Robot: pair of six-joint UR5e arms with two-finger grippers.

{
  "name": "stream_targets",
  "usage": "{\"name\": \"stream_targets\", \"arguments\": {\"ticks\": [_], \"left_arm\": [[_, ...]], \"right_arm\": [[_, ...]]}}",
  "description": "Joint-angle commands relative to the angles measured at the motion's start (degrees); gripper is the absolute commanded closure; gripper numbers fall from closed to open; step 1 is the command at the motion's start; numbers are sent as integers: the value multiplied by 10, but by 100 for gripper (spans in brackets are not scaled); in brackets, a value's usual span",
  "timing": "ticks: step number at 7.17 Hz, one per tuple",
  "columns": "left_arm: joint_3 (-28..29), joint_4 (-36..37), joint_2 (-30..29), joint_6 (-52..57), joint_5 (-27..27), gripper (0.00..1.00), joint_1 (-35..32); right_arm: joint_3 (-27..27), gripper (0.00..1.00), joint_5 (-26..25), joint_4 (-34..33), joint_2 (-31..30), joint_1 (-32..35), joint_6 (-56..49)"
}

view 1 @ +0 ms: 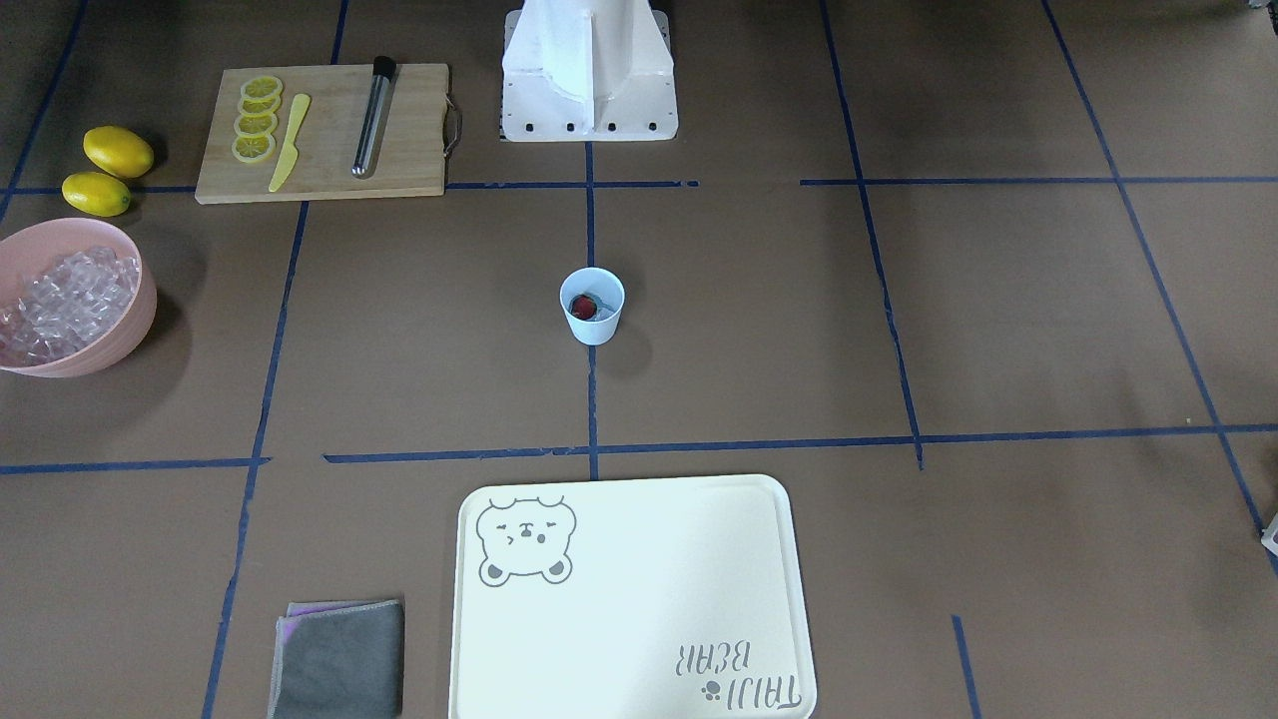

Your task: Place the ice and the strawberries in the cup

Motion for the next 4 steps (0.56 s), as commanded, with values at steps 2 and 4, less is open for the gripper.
{"name": "stream_targets", "arguments": {"ticks": [2, 4], "left_arm": [[4, -26, 24, -13, 0, 0, 0], [9, -70, 27, -64, 1, 0, 0]], "right_arm": [[4, 0, 0, 14, -2, -1, -3], [4, 0, -1, 18, 0, -1, 8]]}}
